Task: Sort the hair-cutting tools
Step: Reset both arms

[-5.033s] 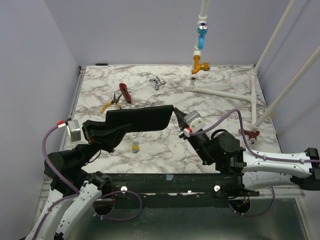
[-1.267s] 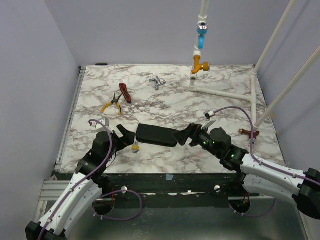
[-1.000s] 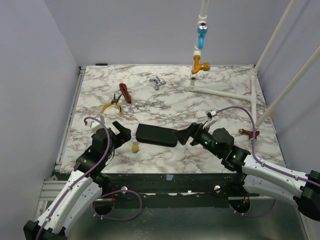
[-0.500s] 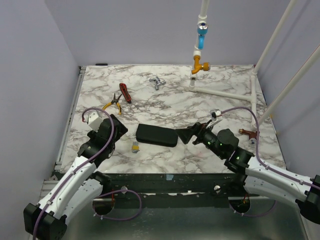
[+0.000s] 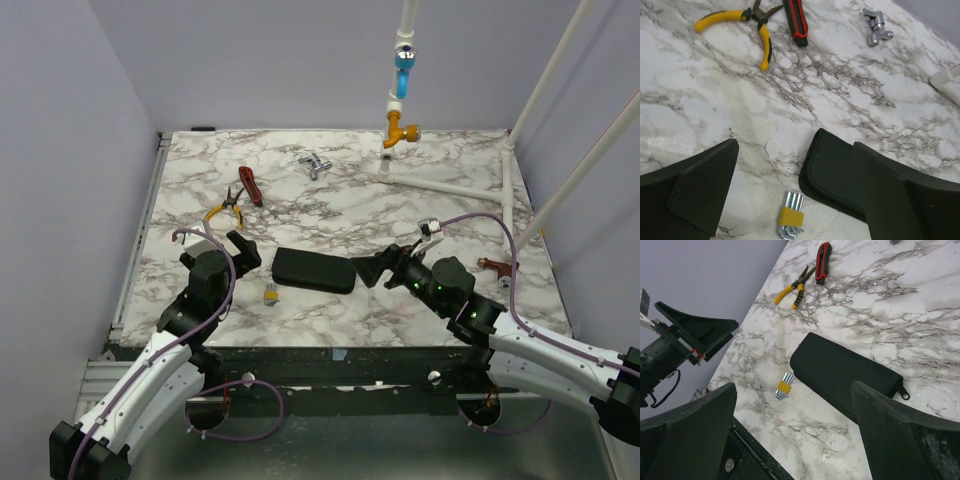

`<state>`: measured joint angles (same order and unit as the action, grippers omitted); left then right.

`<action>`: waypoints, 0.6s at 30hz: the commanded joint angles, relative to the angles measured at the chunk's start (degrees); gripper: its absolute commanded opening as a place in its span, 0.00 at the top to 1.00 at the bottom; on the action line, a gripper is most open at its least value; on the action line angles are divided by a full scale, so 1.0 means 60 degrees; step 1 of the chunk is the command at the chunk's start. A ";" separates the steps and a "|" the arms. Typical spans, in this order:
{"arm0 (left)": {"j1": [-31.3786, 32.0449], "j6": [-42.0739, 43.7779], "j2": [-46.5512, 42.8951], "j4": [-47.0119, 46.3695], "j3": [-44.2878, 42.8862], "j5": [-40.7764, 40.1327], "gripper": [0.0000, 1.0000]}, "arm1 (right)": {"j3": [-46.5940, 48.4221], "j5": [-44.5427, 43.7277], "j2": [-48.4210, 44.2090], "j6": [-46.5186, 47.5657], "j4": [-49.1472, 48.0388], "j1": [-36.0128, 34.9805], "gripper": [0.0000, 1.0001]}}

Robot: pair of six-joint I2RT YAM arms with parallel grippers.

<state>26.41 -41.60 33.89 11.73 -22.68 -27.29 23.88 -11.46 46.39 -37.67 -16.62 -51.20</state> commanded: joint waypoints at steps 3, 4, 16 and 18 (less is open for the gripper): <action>0.0032 0.2636 -0.0059 -0.2090 -0.0196 -0.0098 0.01 | 0.0390 -0.0678 0.0144 -0.0116 0.0111 0.0022 0.00; 0.0022 0.2841 -0.0001 -0.2240 -0.0227 -0.0155 0.01 | 0.0454 -0.0733 0.0194 -0.0101 0.0102 0.0021 0.00; -0.0198 0.2867 0.1129 -0.3417 -0.0566 0.0664 0.01 | 0.1825 -0.1579 0.1295 0.0017 0.0787 0.0016 0.00; -0.0195 0.2777 0.1188 -0.3512 -0.0586 0.0842 0.01 | 0.1916 -0.1527 0.1344 0.0019 0.0869 0.0023 0.00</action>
<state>25.54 -25.10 40.38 -5.54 -23.81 -25.71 33.15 -18.26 53.58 -37.87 -14.26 -51.20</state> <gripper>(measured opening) 0.985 0.996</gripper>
